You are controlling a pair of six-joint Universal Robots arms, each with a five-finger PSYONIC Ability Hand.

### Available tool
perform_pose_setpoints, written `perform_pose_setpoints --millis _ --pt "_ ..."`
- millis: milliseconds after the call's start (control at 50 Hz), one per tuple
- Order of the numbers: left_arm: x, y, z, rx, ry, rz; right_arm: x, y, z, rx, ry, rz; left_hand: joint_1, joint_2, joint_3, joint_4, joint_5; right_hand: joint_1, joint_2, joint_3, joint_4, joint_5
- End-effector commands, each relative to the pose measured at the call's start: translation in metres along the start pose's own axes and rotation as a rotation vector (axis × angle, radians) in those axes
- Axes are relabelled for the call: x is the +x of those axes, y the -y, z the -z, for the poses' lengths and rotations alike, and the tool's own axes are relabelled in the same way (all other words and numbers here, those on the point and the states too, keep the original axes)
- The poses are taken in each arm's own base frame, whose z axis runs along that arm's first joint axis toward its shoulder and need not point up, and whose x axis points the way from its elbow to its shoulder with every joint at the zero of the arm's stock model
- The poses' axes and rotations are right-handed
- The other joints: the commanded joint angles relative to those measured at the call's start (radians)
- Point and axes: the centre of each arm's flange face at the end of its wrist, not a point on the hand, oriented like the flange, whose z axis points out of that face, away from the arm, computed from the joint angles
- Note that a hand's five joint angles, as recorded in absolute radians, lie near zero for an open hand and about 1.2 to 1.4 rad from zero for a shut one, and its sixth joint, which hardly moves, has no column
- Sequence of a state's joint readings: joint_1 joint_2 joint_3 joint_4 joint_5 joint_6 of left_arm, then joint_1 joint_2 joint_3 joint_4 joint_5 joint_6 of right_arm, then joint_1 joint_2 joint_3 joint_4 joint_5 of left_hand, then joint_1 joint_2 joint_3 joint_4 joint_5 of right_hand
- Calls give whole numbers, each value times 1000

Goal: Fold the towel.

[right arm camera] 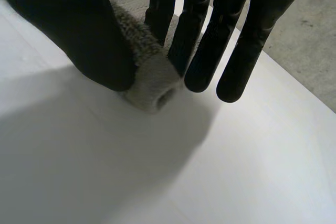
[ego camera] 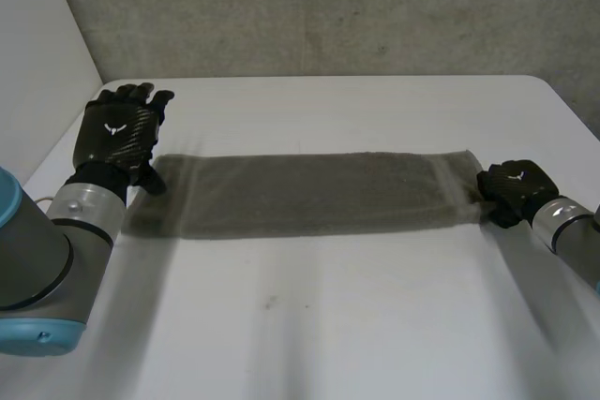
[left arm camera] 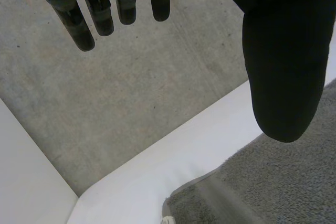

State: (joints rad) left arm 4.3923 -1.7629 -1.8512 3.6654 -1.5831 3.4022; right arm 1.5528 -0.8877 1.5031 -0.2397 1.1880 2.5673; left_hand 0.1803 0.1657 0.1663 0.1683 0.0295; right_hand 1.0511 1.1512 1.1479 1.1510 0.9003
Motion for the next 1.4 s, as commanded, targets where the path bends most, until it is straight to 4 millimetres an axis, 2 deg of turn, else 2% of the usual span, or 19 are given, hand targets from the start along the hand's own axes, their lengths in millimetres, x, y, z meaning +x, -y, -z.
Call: perform_pose_setpoints --millis 20,280,420,460,520,560,580,620,680,720,740,780,940,1000,1040,1120,1180,1260,1400 --pt "0 1 0 1 1 1 42 1 3 -34 -162 -7 -6 9 8 6 -29 345 245 248 245 321" --pt "2 1 3 -3 -4 -1 147 -7 30 -120 -443 93 -6 9 8 6 -29 345 245 248 245 321" --pt "2 2 3 -1 -6 -1 146 35 27 -11 -450 178 -6 9 8 6 -29 345 245 248 245 321" --pt "3 2 3 0 -7 -1 112 83 23 129 -395 205 -6 9 8 6 -29 345 245 248 245 321" --pt "3 5 3 9 -6 -1 88 104 21 200 -356 216 -6 9 8 6 -29 345 245 248 245 321" --pt "2 8 3 18 -4 1 34 136 18 330 -264 247 -6 9 8 6 -29 345 245 248 245 321" --pt "2 10 2 26 -3 1 34 137 18 330 -264 248 -6 9 8 6 -29 345 245 248 245 321" --pt "2 12 1 33 -1 3 -31 161 21 445 -142 276 -6 9 8 6 -29 345 245 248 245 321" --pt "1 17 0 50 0 3 -66 167 25 485 -65 288 -6 9 8 6 -29 345 245 248 245 321" --pt "2 19 -1 58 -1 4 -135 164 34 524 107 305 -6 9 8 6 -29 345 245 248 245 321" --pt "4 21 -1 66 -5 5 -136 164 34 524 108 305 -6 9 8 6 -29 345 245 248 245 321" --pt "5 22 -2 69 -7 5 -191 149 43 523 259 320 -6 9 8 6 -29 345 245 248 245 321" --pt "12 20 -6 67 -28 0 -246 118 53 486 415 339 -6 9 8 6 -29 345 245 248 245 321" --pt "20 17 -10 65 -48 1 -246 117 53 478 411 338 -6 9 8 6 -29 -141 -241 -238 -241 -165" --pt "24 17 -13 66 -57 2 -239 118 53 454 391 329 -6 9 8 6 -29 -877 -977 -973 -976 -900" --pt "42 18 -23 84 -98 9 -226 127 63 421 382 292 -6 9 8 6 -29 -877 -977 -973 -976 -900" --pt "58 18 -30 98 -133 14 -182 128 57 322 306 164 -5 10 9 7 -29 -877 -977 -973 -976 -900" --pt "79 16 -33 107 -179 17 -126 113 58 173 239 -104 -2 13 12 10 -26 -877 -977 -973 -976 -900" --pt "130 -14 -33 66 -291 14 -91 76 63 46 196 -246 1 16 15 13 -23 -877 -977 -973 -976 -900"
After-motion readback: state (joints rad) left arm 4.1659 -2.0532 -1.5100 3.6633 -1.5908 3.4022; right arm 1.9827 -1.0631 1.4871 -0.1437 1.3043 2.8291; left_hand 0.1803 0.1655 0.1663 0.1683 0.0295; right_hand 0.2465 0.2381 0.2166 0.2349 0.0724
